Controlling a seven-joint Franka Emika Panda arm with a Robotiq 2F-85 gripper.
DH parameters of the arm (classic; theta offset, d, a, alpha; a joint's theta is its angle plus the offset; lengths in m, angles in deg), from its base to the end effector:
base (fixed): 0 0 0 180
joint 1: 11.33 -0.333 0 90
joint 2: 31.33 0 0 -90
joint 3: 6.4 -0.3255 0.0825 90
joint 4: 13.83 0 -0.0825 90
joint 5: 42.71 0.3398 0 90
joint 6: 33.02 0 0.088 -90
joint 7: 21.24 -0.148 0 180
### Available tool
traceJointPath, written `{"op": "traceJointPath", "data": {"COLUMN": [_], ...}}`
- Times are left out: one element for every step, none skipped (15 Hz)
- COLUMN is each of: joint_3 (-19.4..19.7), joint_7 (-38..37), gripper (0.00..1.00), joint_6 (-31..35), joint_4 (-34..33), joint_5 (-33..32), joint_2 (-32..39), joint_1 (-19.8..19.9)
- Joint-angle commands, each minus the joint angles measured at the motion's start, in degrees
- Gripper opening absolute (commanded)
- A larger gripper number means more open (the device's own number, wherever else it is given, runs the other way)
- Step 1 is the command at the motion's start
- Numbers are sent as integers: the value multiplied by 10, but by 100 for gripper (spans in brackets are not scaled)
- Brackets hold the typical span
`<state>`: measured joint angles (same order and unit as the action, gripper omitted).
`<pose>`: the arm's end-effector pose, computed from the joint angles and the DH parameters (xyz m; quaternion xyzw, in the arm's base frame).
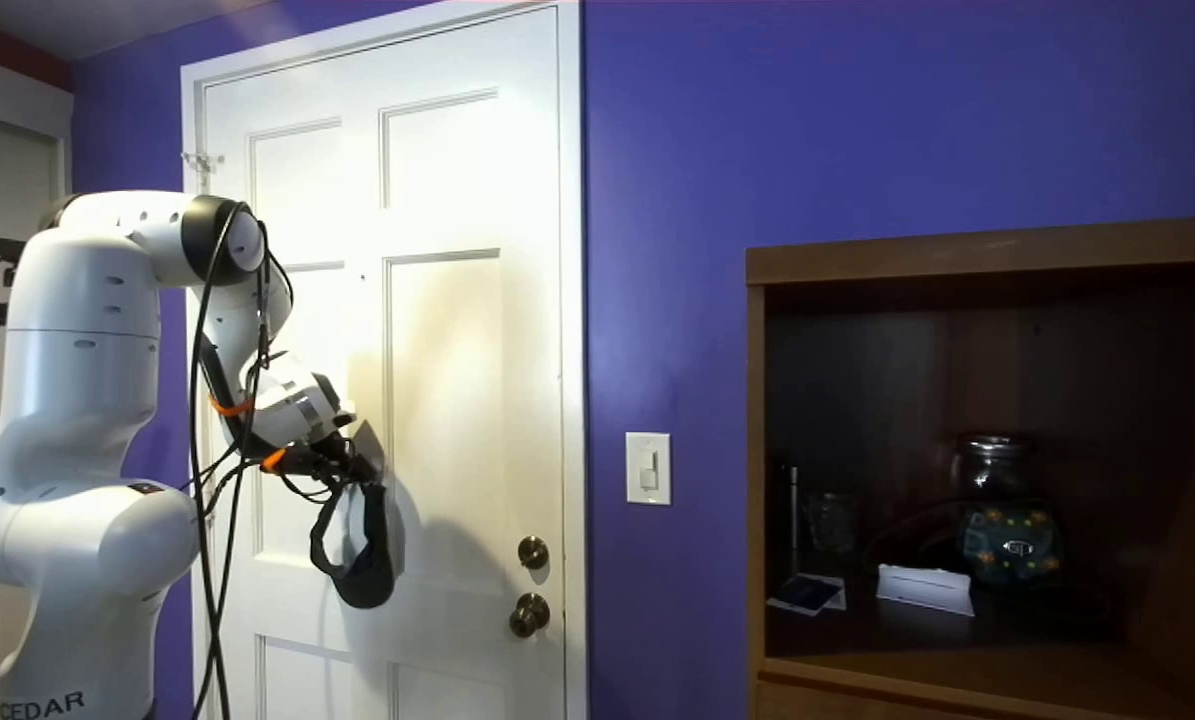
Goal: Remove the half sports cap from the top of the cabinet and hang it on the door hanging nail
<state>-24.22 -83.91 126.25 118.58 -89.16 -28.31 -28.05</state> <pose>0.4250 0.3180 0.3649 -0.9539 -0.1013 -0.2825 0.0090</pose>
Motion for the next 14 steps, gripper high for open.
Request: {"op": "traceJointPath", "data": {"joint_3": [-3, -5, -6, -6, -6, -6, -9, -11, -14, -17, -21, -26, -33, -39], "joint_7": [5, 5, 5, 5, 5, 5, 24, 33, 39, 42, 48, 61, 75, 85], "gripper": [100, 100, 100, 100, 100, 100, 100, 100, 100, 100, 100, 100, 100, 100], "joint_6": [-1, -1, -1, -1, -1, -1, 5, 5, 3, -3, -5, -1, -6, -12], "joint_4": [1, 1, 1, 1, 1, 1, 4, 8, 13, 21, 26, 33, 40, 46], "joint_5": [9, 11, 12, 12, 12, 12, 28, 39, 46, 59, 78, 107, 138, 162], "joint_2": [2, 4, 5, 5, 5, 5, 6, 5, -1, -10, -15, -19, -25, -31], "joint_1": [-1, -2, -2, -2, -2, -2, -1, -1, -2, -3, -3, -4, -5, -5]}}
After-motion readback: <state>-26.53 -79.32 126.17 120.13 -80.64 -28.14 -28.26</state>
